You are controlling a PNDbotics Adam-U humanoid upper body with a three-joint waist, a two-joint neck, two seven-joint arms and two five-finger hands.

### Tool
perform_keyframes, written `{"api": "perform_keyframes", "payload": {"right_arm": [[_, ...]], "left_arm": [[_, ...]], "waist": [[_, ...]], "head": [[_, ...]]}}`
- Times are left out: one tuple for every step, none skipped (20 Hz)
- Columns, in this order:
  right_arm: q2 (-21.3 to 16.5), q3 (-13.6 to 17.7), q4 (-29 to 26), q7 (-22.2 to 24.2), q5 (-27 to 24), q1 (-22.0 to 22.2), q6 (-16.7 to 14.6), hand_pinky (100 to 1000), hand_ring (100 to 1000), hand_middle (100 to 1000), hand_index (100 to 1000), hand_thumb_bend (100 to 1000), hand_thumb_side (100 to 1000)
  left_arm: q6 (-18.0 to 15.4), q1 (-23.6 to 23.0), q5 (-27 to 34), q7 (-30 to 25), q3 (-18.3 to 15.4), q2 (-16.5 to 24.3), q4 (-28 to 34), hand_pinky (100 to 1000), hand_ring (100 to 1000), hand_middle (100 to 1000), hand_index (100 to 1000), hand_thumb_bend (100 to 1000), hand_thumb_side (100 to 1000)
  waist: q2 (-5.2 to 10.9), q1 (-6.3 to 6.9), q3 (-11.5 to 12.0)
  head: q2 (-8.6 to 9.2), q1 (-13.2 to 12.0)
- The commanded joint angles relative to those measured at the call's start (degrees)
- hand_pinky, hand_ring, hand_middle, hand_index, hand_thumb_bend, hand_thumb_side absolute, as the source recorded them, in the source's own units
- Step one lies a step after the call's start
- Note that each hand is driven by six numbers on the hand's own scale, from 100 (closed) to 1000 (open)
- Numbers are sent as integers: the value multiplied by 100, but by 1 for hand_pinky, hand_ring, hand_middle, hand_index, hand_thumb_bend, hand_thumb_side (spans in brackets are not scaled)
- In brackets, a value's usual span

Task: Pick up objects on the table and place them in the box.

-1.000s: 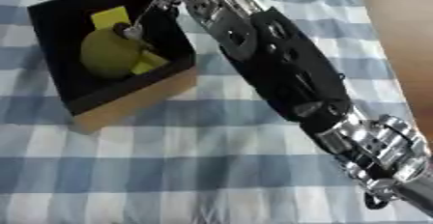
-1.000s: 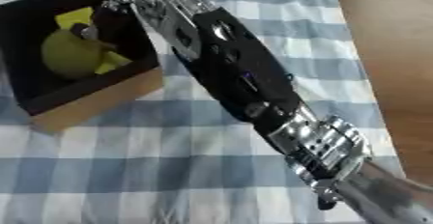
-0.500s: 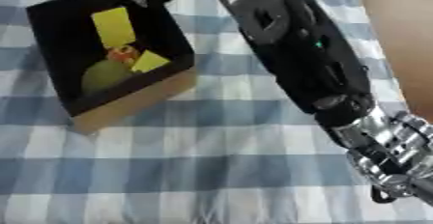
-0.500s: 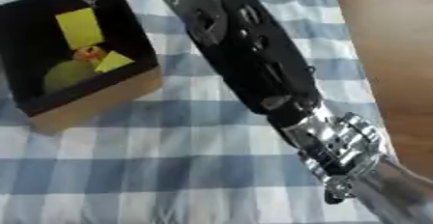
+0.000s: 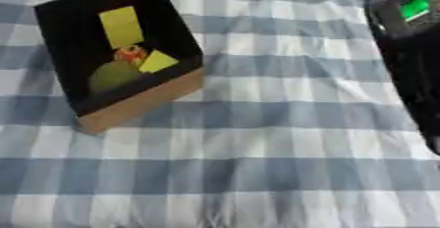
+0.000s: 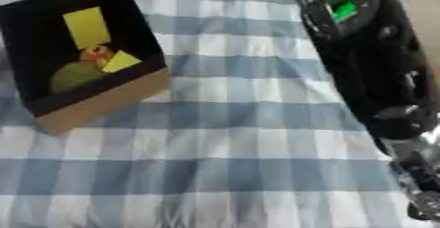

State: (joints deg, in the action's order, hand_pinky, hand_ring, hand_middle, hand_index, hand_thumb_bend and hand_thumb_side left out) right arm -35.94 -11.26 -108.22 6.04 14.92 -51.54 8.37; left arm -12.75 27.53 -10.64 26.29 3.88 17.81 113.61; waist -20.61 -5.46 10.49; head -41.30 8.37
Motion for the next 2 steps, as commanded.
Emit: {"api": "perform_keyframes", "payload": {"right_arm": [[-595,365,-545,-505,-486,278,124,845,856,631,852,100,496],[-666,464,-592,-649,-579,458,110,835,842,601,843,100,499]], "left_arm": [[15,0,-78,94,-103,161,99,755,850,757,809,467,670],[22,-17,-90,120,-120,166,99,755,850,757,809,467,670]], "waist": [[182,60,-39],[175,79,-63]], "head": [[-6,-104],[-3,-131]]}}
